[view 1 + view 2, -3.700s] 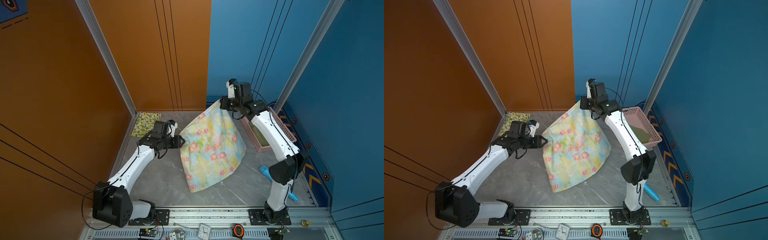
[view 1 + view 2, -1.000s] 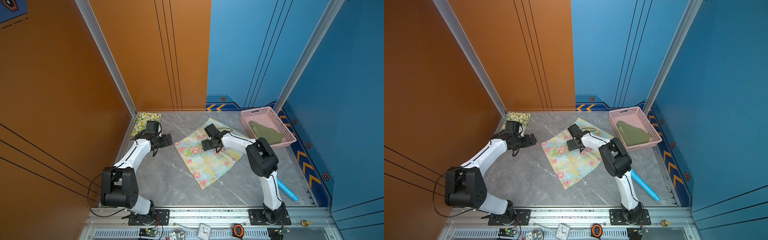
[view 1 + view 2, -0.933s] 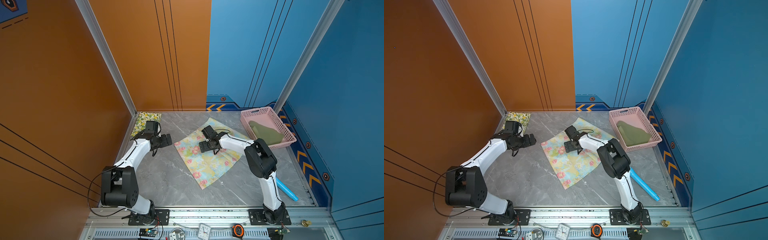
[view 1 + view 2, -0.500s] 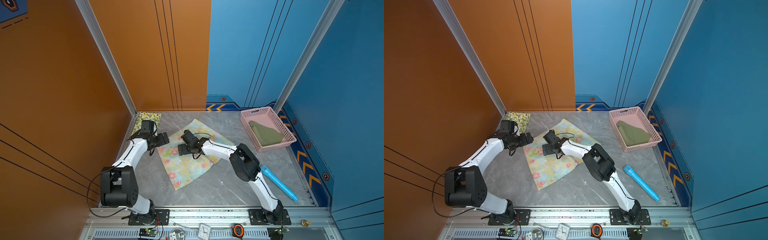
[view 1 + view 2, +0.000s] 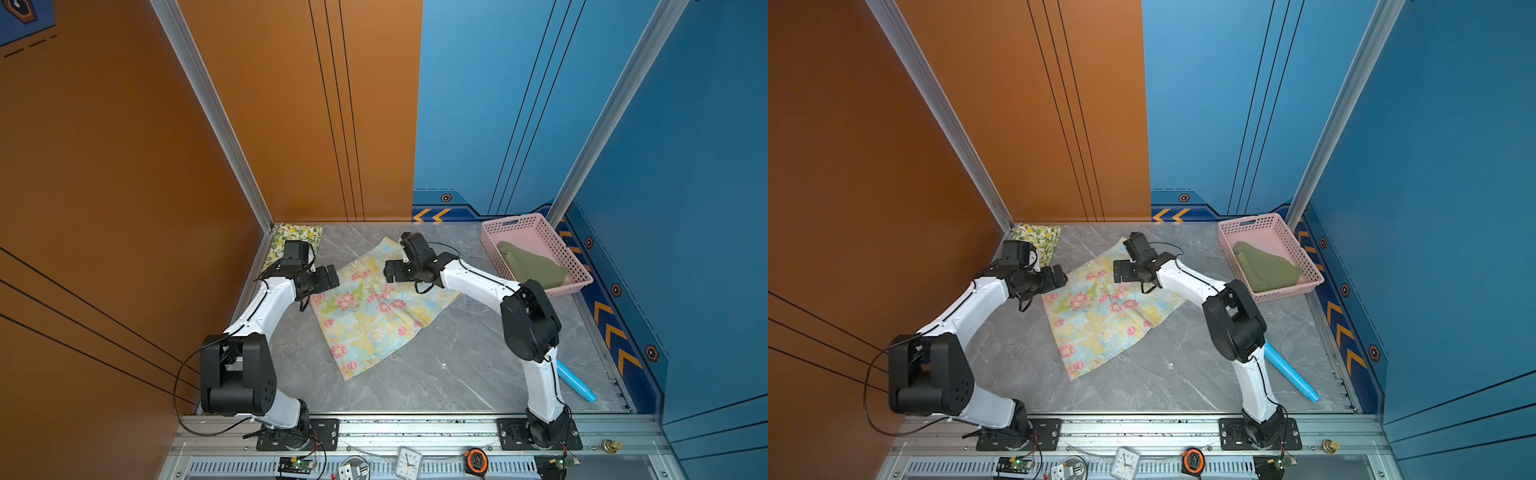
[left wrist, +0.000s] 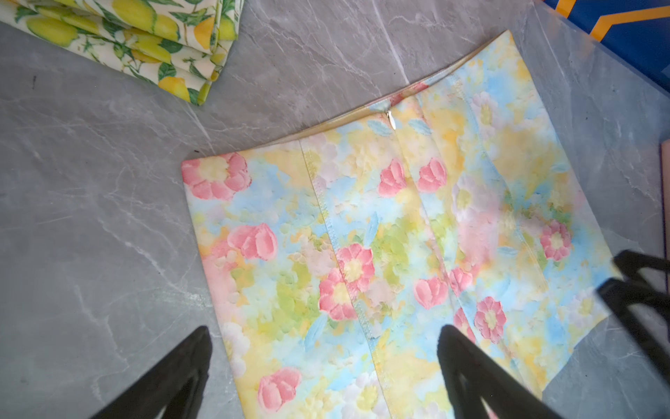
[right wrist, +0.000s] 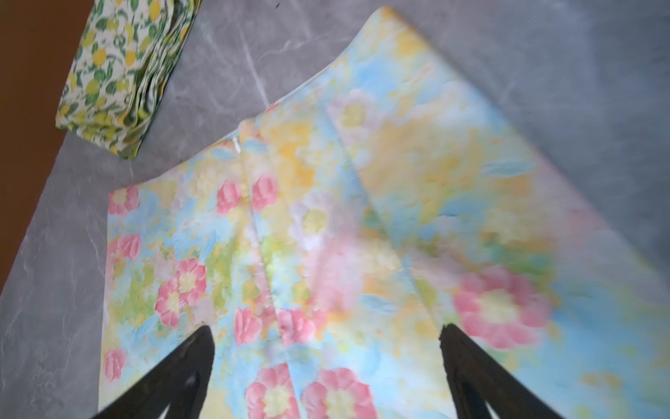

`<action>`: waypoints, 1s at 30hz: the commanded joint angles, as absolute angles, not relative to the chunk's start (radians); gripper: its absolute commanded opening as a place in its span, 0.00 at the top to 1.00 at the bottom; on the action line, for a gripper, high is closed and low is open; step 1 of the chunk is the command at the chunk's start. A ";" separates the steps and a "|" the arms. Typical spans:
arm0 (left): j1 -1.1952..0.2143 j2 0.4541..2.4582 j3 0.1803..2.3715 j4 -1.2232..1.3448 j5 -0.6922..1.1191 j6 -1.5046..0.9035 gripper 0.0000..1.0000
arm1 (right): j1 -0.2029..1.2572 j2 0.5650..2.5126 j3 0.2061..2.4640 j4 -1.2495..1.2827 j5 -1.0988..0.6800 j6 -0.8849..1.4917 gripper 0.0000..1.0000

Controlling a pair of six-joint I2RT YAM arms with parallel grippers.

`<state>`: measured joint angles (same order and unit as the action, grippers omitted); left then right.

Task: Fold and stack skirts
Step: Move the skirt to the center of the table, then fold the skirt at the center of the table.

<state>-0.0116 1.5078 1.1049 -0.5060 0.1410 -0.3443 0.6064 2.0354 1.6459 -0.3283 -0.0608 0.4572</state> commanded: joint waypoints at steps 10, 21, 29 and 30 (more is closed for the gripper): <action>-0.195 1.646 1.181 -0.615 -0.019 -0.274 0.02 | 0.396 1.989 1.594 -0.488 -0.055 0.277 0.03; -0.198 1.704 1.219 -0.667 -0.066 -0.265 0.02 | 0.299 2.039 1.570 -0.545 -0.081 0.259 0.12; -0.140 1.706 1.222 -0.670 -0.057 -0.278 0.02 | 0.250 2.037 1.440 -0.472 -0.189 0.322 0.24; -0.132 1.706 1.222 -0.670 -0.045 -0.281 0.02 | 0.246 2.034 1.427 -0.460 -0.197 0.325 0.25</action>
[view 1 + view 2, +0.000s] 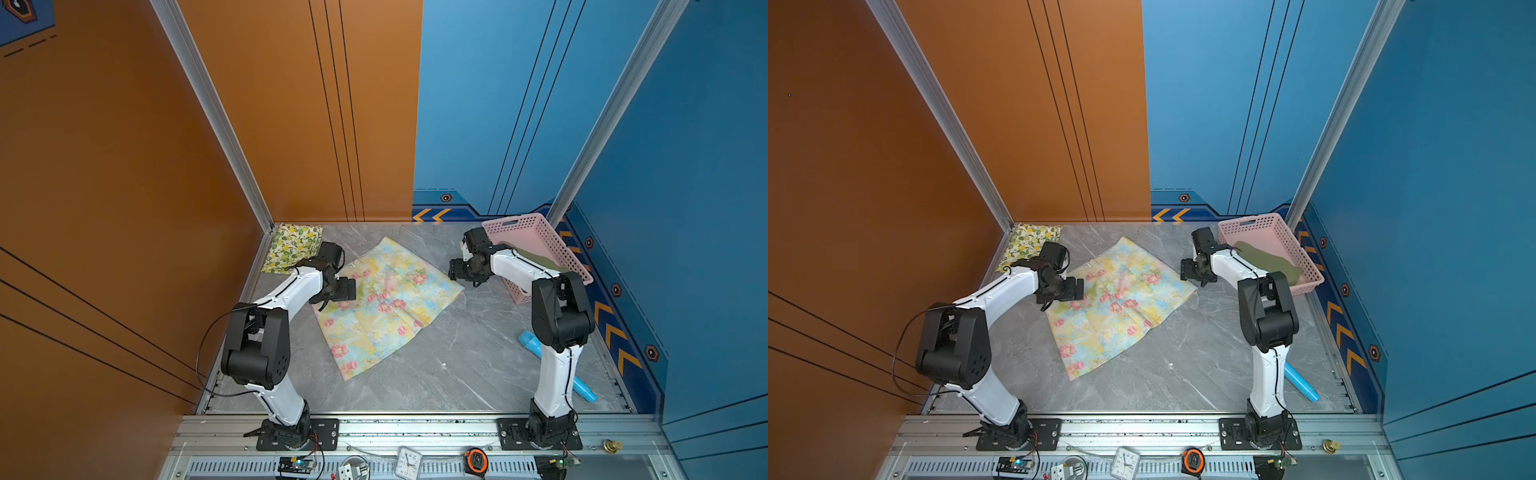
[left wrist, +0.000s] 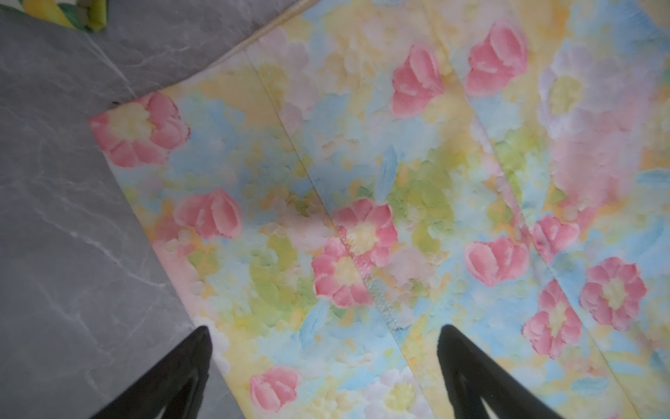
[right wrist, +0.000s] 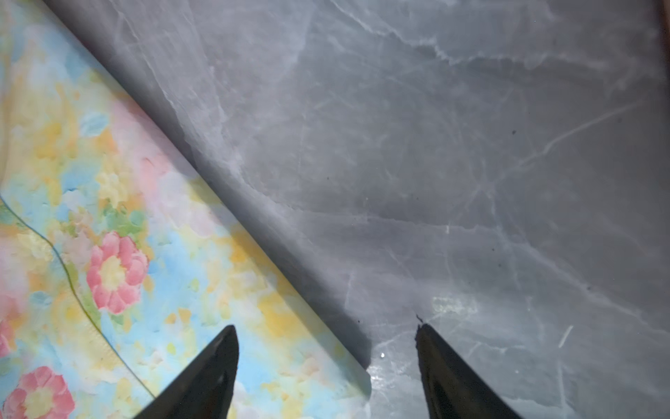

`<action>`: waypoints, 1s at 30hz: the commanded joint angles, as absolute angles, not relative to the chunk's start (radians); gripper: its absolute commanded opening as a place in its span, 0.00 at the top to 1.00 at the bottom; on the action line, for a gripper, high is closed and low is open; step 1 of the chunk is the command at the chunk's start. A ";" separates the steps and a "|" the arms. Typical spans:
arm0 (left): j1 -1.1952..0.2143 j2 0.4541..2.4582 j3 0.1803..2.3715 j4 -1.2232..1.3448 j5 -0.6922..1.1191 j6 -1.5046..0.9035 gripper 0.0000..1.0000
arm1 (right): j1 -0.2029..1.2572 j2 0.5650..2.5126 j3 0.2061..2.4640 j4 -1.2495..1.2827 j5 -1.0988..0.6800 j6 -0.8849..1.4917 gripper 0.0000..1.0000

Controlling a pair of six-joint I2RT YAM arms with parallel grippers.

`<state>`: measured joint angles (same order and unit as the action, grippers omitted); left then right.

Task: Fold and stack skirts
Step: Fold the skirt at the center of the table.

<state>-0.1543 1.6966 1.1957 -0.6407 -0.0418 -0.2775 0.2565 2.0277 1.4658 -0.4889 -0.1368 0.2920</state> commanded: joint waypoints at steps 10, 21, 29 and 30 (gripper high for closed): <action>-0.060 1.745 1.228 -0.670 -0.005 -0.310 0.02 | 0.240 2.007 1.306 -0.337 -0.312 0.351 0.51; -0.067 1.859 1.247 -0.670 -0.027 -0.326 0.01 | 0.234 1.907 1.233 -0.261 -0.306 0.369 1.00; -0.114 1.945 1.338 -0.695 -0.044 -0.365 0.02 | 0.247 1.788 1.229 -0.249 -0.243 0.382 1.00; -0.123 1.965 1.363 -0.709 -0.047 -0.364 0.02 | 0.249 1.769 1.228 -0.251 -0.234 0.383 1.00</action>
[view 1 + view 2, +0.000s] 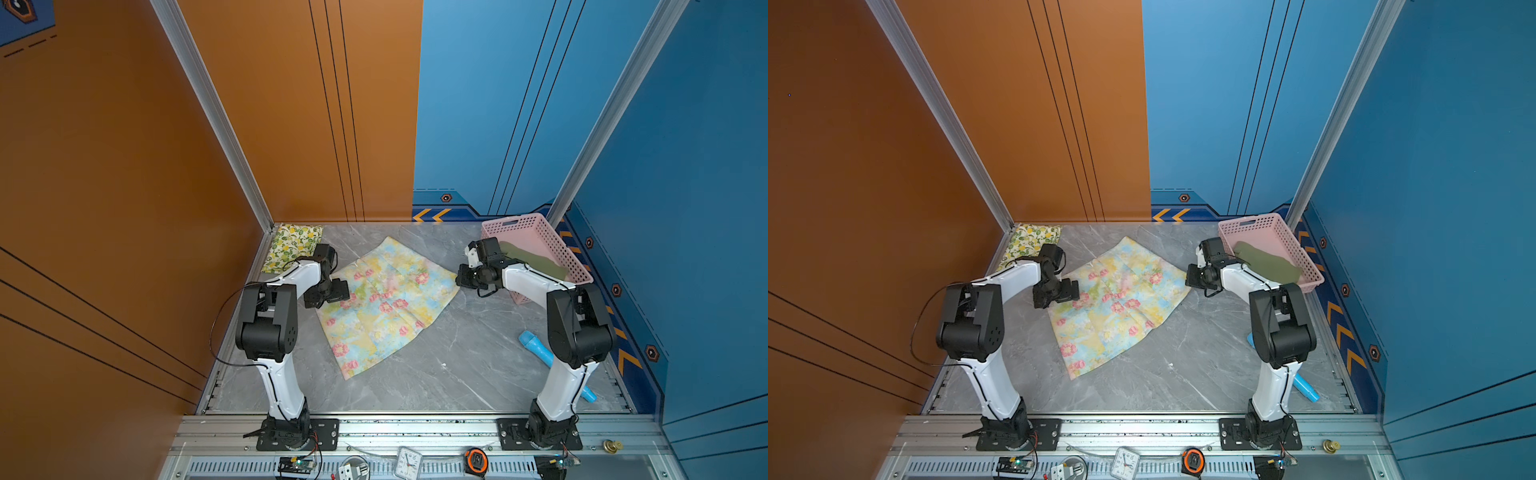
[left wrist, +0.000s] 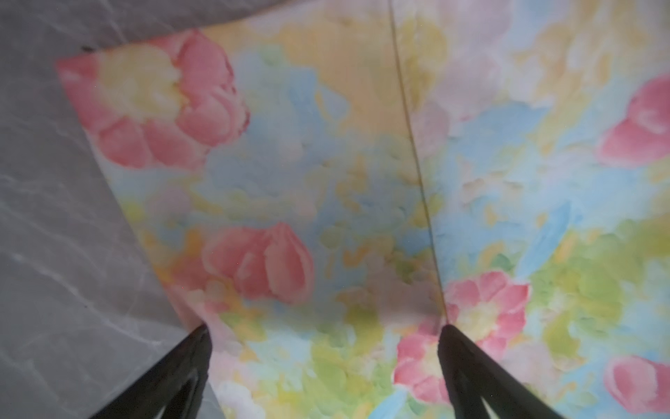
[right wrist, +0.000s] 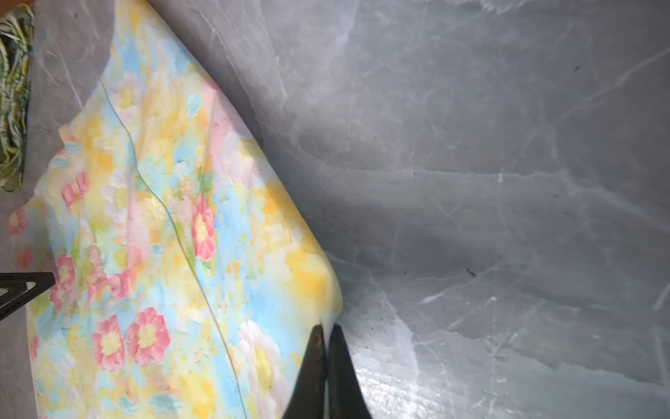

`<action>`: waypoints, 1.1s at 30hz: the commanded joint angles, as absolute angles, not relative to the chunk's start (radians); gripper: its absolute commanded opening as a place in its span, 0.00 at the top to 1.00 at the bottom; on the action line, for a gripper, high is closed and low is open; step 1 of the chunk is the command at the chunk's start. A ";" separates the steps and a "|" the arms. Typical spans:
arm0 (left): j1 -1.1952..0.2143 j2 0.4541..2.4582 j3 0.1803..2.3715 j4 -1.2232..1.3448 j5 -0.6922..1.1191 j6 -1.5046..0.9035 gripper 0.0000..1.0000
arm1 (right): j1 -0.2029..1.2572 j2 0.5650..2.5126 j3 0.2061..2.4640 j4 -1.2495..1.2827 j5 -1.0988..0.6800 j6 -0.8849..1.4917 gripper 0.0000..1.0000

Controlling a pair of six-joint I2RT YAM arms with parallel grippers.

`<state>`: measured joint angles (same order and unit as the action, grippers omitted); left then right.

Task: Fold and stack skirts
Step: Fold the skirt at the center of the table.

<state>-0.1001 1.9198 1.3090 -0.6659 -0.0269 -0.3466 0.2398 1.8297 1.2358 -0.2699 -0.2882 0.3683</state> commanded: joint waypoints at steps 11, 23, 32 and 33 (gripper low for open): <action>-0.228 2.188 1.656 -0.781 -0.037 -0.391 0.02 | 0.318 1.607 1.226 -0.298 -0.136 0.339 1.00; -0.120 1.908 1.515 -0.811 0.094 -0.429 0.02 | 0.622 1.644 1.334 -0.330 -0.042 0.294 1.00; -0.090 1.864 1.276 -0.704 0.132 -0.453 0.25 | 0.837 1.800 1.514 -0.372 -0.029 0.278 1.00; -0.092 1.882 1.278 -0.698 0.142 -0.454 0.31 | 0.861 1.812 1.531 -0.376 -0.031 0.281 1.00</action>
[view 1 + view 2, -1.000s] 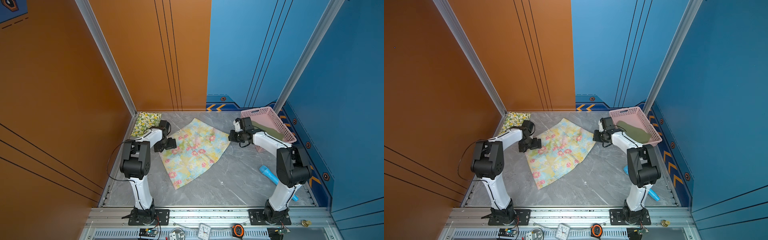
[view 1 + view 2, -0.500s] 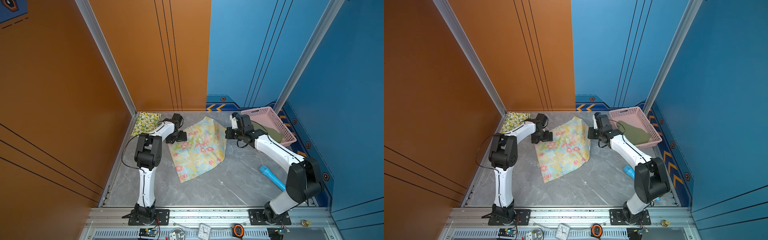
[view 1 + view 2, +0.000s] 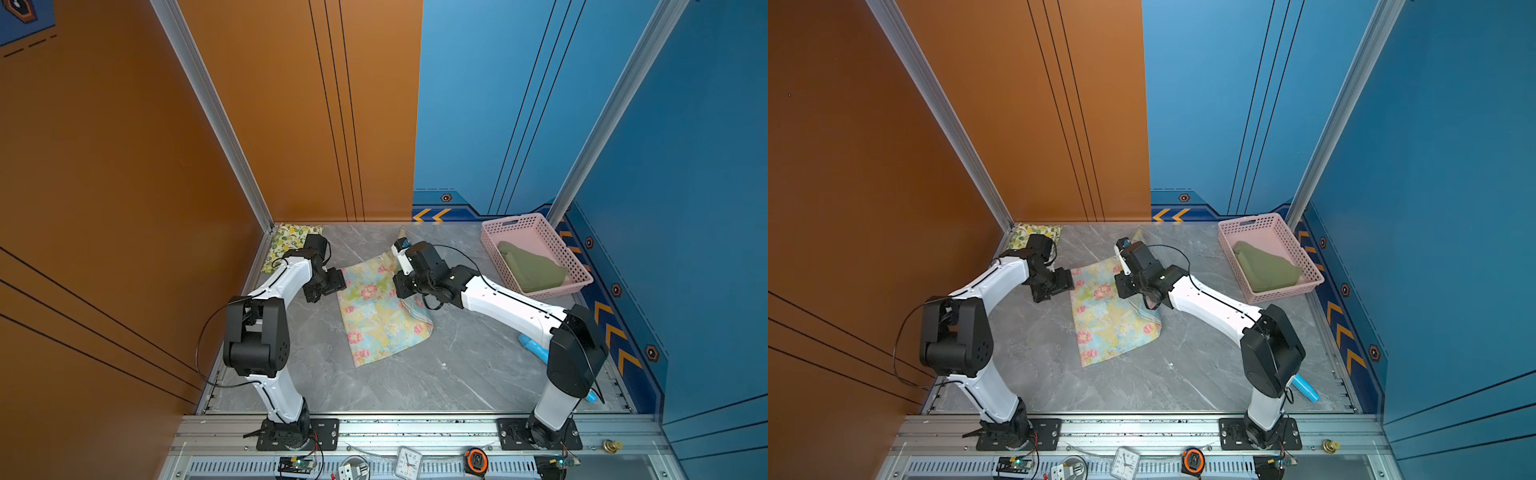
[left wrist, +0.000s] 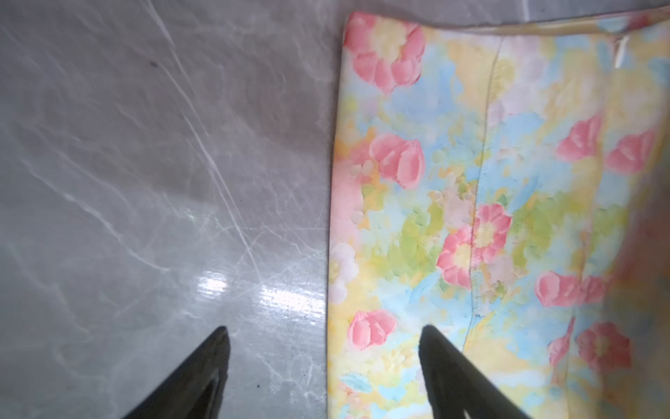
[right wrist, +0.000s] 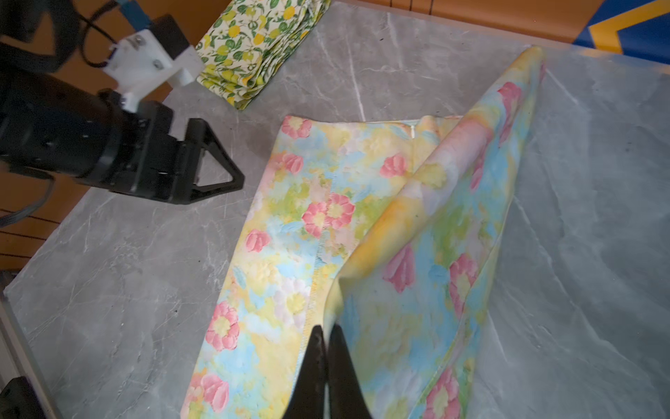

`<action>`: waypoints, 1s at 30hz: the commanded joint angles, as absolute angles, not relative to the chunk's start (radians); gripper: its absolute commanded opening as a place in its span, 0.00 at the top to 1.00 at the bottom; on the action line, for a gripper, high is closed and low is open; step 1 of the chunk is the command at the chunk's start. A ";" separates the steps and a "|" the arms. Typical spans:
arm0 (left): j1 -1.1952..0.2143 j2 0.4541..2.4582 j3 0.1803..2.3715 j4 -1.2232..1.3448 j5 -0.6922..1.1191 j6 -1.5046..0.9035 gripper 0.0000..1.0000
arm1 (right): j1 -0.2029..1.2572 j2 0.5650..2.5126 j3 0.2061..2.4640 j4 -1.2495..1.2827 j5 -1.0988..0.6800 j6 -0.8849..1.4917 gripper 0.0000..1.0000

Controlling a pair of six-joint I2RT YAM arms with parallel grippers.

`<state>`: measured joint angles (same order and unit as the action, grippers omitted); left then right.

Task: Fold and stack skirts
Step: Fold the skirt at the center of the table.

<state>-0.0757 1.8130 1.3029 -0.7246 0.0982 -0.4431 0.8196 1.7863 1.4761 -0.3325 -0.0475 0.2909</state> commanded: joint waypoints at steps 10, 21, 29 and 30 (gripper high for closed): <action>-0.043 1.912 1.282 -0.675 0.177 -0.447 0.67 | 1.066 1.938 1.591 -0.389 -0.094 0.340 1.00; -0.015 1.879 1.262 -0.676 0.193 -0.448 0.64 | 0.961 1.867 1.516 -0.387 -0.074 0.380 0.21; -0.015 1.807 1.194 -0.659 0.200 -0.497 0.60 | 0.821 1.905 1.466 -0.390 -0.041 0.442 0.23; -0.022 1.793 1.182 -0.657 0.195 -0.503 0.60 | 0.808 1.910 1.462 -0.389 -0.039 0.442 0.23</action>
